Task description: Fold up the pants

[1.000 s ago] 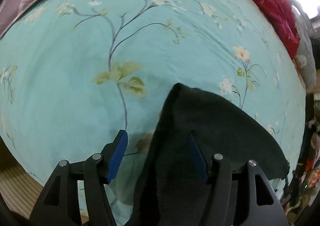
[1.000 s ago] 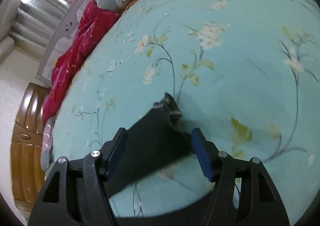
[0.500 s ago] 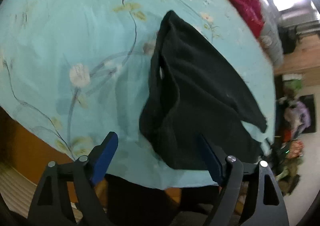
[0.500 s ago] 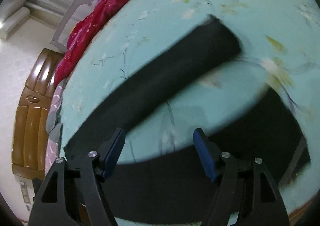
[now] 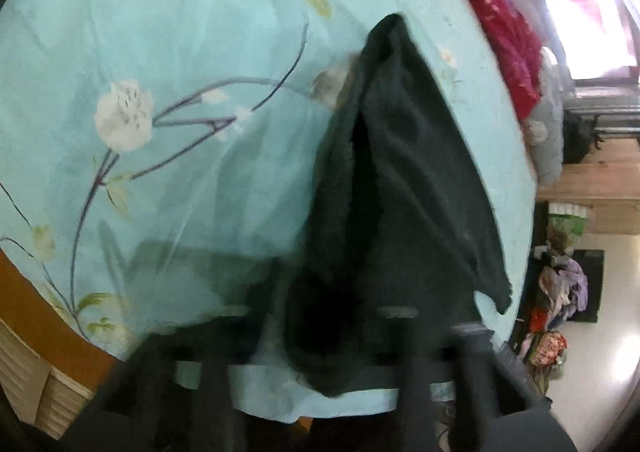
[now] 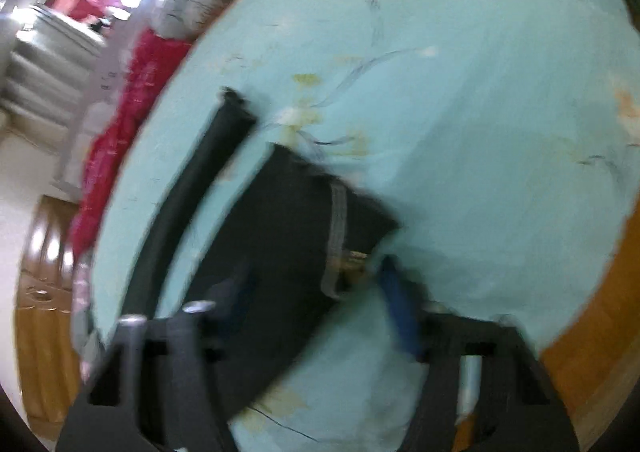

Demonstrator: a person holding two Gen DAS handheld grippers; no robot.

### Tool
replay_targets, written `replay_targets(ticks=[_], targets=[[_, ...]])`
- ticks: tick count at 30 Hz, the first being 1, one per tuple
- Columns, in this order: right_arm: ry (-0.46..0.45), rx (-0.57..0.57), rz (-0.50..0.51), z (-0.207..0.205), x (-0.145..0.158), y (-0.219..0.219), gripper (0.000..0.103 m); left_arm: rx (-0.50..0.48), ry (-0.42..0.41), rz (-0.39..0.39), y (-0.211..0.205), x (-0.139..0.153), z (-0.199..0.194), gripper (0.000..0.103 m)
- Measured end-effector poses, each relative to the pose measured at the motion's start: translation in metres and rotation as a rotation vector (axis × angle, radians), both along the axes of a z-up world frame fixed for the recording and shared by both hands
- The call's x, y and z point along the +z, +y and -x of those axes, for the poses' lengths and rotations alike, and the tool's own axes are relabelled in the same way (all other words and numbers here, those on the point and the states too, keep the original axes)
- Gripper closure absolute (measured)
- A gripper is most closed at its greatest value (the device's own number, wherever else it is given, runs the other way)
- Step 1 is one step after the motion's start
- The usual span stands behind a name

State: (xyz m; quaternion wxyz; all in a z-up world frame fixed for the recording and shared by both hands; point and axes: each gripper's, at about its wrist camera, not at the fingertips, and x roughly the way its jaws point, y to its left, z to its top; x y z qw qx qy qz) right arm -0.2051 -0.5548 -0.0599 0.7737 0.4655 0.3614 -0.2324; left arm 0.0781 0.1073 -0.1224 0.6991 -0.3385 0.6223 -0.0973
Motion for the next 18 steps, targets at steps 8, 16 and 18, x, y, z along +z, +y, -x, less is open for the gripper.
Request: replay_targets(ticks=[8,16,18], targets=[[-0.007,0.041,-0.017,0.013,0.0,0.004,0.092,0.052,0.034,-0.049,0.021,-0.025,0.017,0.085],[0.061,0.033,0.034,0.025,0.012,-0.005,0.085,-0.035,-0.035,-0.196,0.03,0.014,0.028,0.064],[0.048,0.005,0.056,0.034,0.024,-0.013,0.082,-0.051,-0.102,-0.283,0.033,0.042,0.032,0.064]])
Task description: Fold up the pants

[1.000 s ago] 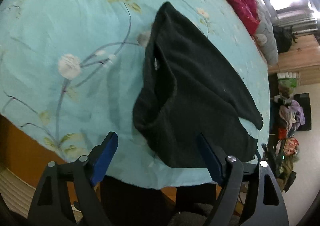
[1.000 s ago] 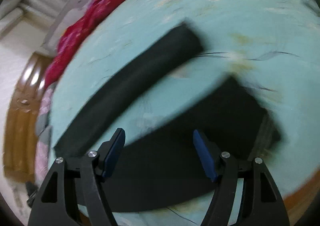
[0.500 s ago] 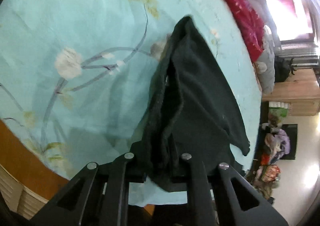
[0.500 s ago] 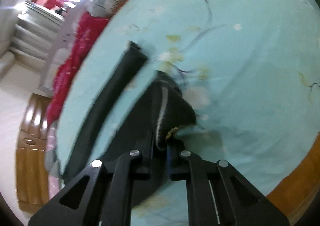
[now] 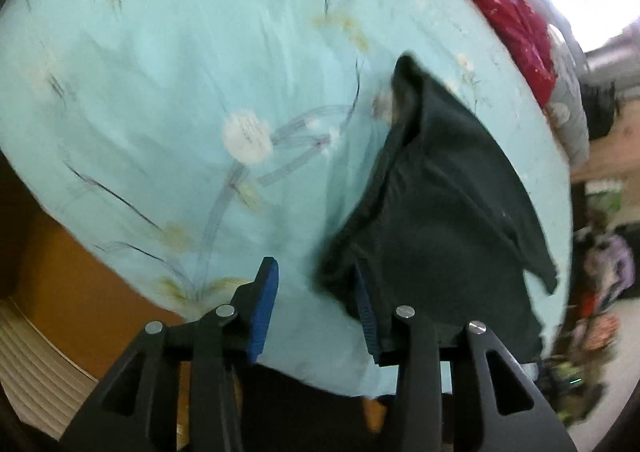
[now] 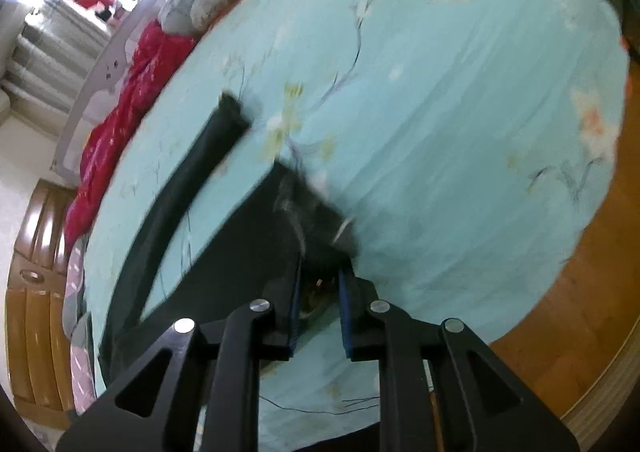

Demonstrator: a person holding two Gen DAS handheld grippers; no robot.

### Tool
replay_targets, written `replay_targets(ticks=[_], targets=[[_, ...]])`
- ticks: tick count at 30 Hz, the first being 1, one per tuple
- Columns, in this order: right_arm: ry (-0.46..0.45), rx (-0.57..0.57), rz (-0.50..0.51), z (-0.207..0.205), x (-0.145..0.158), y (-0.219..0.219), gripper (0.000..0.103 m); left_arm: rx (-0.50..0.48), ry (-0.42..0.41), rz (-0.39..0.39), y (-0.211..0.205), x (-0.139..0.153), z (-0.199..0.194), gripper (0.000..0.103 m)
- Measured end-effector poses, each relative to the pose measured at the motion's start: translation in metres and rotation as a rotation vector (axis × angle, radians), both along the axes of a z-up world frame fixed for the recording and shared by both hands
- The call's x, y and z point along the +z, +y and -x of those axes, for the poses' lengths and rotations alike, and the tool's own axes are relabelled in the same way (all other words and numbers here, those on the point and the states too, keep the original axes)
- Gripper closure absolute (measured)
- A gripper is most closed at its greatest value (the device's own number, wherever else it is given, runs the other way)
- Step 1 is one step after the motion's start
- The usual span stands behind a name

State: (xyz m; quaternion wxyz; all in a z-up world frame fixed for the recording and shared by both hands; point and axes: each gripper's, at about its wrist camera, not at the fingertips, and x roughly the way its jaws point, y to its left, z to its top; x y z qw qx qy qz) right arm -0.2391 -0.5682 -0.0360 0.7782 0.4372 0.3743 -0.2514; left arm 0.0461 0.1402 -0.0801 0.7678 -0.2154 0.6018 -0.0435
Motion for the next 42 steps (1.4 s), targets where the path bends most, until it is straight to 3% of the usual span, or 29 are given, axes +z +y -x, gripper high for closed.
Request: replay_targets(ticks=[2,3,4,6,8,11,15,21,27,29,30,31,32,34,37,42], targets=[[0.003,-0.012,0.04,0.005,0.011,-0.006,0.067,-0.004,-0.066,-0.071,0.0,0.025,-0.006,0.056],[0.003,-0.009,0.058,0.001,0.015,-0.009,0.048,-0.004,-0.087,-0.086,0.0,0.033,-0.01,0.043],[-0.003,0.0,0.075,-0.007,0.021,-0.012,0.034,-0.01,-0.113,-0.1,-0.001,0.043,-0.021,0.036],[-0.026,0.029,0.087,-0.026,0.028,-0.014,0.033,-0.045,-0.122,-0.1,-0.01,0.05,-0.044,0.023],[-0.058,0.089,0.067,-0.059,0.032,-0.019,0.033,-0.1,-0.09,-0.07,-0.017,0.046,-0.068,0.023],[-0.081,0.16,0.019,-0.109,0.028,-0.03,0.032,-0.138,0.028,-0.028,-0.045,0.022,-0.119,0.023],[-0.009,0.205,0.048,-0.17,0.017,-0.046,0.032,-0.134,0.092,-0.046,-0.061,0.007,-0.163,0.023],[0.079,0.244,0.052,-0.228,-0.006,-0.075,0.032,-0.137,0.098,-0.025,-0.058,0.006,-0.202,0.022],[0.074,0.352,-0.044,-0.254,-0.031,-0.071,0.032,-0.174,0.227,0.054,-0.072,-0.033,-0.213,0.023],[0.114,0.406,0.039,-0.26,-0.028,-0.061,0.034,-0.182,0.193,0.016,-0.084,-0.036,-0.211,0.031],[0.133,0.432,0.084,-0.262,-0.026,-0.055,0.052,-0.196,0.155,-0.016,-0.089,-0.032,-0.208,0.052],[0.173,0.465,0.139,-0.264,-0.023,-0.049,0.082,-0.212,0.119,-0.048,-0.094,-0.026,-0.205,0.063],[0.199,0.481,0.162,-0.264,-0.022,-0.046,0.084,-0.22,0.099,-0.07,-0.098,-0.021,-0.202,0.07],[0.212,0.499,0.229,-0.258,-0.012,-0.038,0.084,-0.232,0.027,-0.173,-0.107,-0.003,-0.193,0.07],[0.159,0.475,0.294,-0.244,0.011,-0.029,0.085,-0.279,-0.1,-0.296,-0.123,0.031,-0.17,0.071],[0.04,0.416,0.33,-0.2,0.046,-0.021,0.085,-0.287,-0.297,-0.355,-0.127,0.082,-0.112,0.071]])
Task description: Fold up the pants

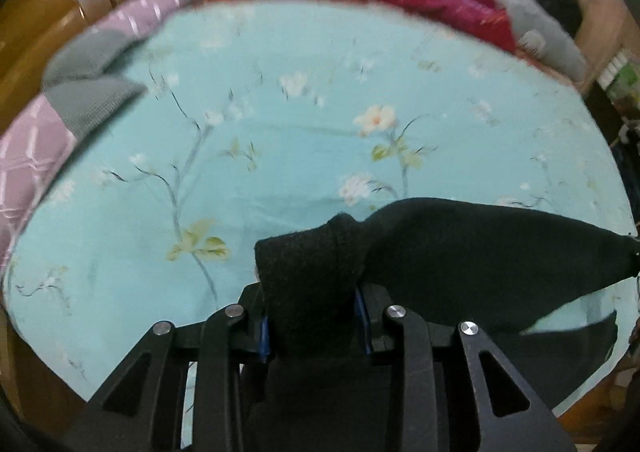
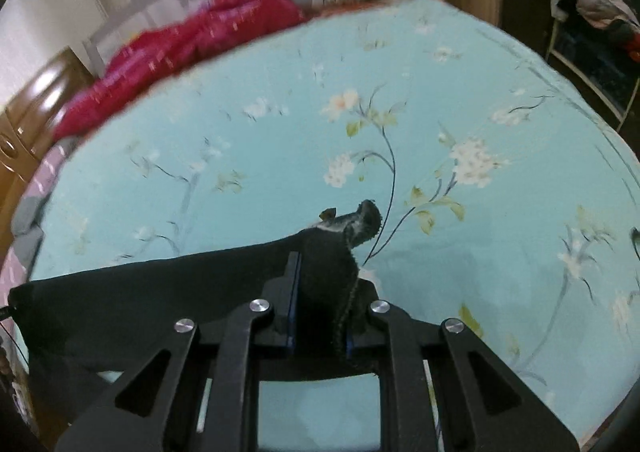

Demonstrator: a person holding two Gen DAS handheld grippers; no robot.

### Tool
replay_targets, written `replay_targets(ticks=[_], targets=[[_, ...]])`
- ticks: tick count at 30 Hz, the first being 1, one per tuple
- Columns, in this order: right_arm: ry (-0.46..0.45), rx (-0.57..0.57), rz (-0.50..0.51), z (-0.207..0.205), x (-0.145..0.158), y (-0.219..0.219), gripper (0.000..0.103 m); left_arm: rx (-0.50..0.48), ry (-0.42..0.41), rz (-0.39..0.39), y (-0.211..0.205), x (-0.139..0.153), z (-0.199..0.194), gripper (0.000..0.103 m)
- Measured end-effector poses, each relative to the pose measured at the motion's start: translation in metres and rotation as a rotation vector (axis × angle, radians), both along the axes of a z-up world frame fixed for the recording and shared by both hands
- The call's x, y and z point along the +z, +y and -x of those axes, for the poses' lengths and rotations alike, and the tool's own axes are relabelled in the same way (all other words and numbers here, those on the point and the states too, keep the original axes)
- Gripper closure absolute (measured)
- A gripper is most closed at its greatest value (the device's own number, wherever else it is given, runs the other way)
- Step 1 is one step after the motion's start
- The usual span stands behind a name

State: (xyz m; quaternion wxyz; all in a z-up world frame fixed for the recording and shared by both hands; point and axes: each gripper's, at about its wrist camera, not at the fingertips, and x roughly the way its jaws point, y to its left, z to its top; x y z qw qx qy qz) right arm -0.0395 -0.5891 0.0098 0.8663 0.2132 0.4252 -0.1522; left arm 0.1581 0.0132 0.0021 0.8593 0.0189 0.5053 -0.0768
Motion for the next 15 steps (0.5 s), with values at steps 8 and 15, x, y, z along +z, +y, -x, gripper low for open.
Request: replay_targets(ticks=[8,15], targets=[[-0.101,-0.103,-0.095,0.102,-0.011,0.013,0.085,0.004,0.041,0.058,0.034,-0.027,0.091,0.072],[-0.019,-0.252,-0.216,0.173,-0.054,0.026,0.078,0.04,0.226,0.123,0.056,-0.082,0.124,0.067]])
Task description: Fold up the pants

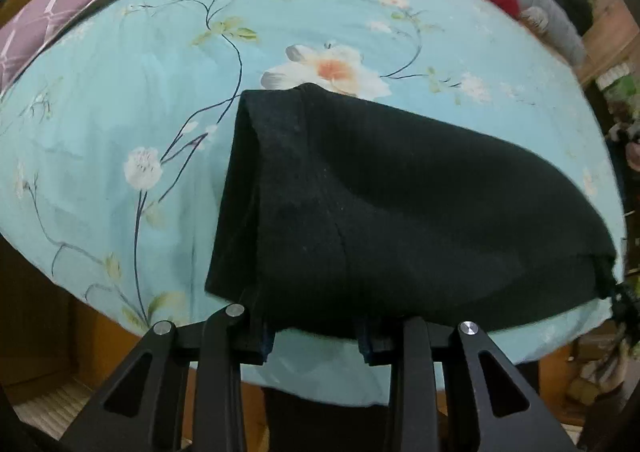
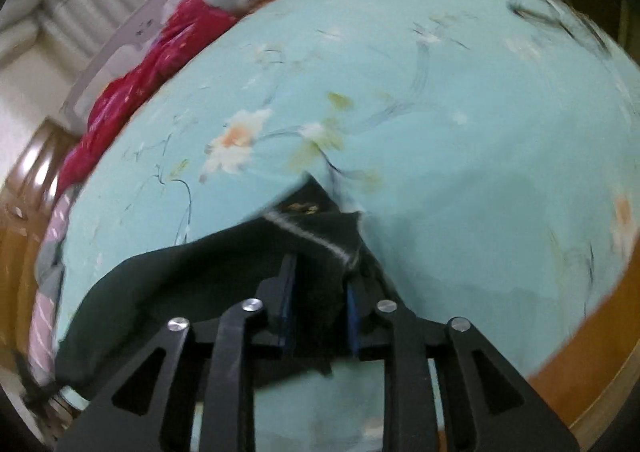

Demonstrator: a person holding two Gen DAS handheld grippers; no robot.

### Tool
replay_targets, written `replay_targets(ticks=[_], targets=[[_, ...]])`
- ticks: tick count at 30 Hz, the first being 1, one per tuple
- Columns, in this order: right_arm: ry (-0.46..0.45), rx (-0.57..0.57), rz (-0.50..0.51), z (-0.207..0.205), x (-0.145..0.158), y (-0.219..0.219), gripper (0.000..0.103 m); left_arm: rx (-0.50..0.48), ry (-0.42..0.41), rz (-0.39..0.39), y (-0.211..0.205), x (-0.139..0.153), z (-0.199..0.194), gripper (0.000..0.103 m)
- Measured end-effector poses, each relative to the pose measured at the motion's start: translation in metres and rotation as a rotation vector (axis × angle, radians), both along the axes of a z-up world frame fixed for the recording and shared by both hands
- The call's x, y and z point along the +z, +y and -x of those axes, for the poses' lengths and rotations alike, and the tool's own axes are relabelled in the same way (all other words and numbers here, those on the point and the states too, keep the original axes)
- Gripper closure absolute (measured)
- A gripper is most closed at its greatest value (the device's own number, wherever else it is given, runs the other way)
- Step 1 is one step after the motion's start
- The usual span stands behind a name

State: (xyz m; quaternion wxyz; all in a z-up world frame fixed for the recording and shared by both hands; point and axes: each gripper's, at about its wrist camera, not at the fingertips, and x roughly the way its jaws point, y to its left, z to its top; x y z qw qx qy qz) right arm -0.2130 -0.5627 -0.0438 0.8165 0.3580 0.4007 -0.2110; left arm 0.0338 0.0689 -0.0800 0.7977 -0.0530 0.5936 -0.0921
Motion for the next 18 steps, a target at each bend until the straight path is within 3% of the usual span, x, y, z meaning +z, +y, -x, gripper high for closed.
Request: replay_targets(ticks=[4,5,6,8,9,10,13,18], targets=[[-0.006,-0.044,-0.024,0.026,0.014,0.006,0.077,0.042,-0.024,0.052,0.022,0.03,0.019,0.061],[-0.031,-0.043,-0.043,0.031,0.021,0.009,0.076,0.066,-0.035,0.088,0.029,0.037,0.024,0.053],[-0.055,-0.035,-0.065,0.033,0.025,0.014,0.072,0.096,-0.042,0.131,0.035,0.043,0.028,0.041],[-0.108,0.005,-0.119,0.029,0.033,0.032,0.054,0.132,-0.055,0.228,0.038,0.048,0.033,0.03],[-0.133,0.035,-0.147,0.019,0.034,0.044,0.039,0.148,-0.051,0.276,0.036,0.048,0.033,0.028],[-0.15,0.067,-0.174,0.01,0.032,0.055,0.035,0.147,-0.043,0.298,0.032,0.045,0.032,0.028],[-0.187,0.167,-0.297,-0.031,0.019,0.082,0.035,0.153,0.012,0.309,0.014,0.028,0.022,0.028],[-0.163,0.189,-0.437,-0.094,-0.016,0.111,0.036,0.193,0.102,0.324,-0.004,-0.01,0.001,0.028]])
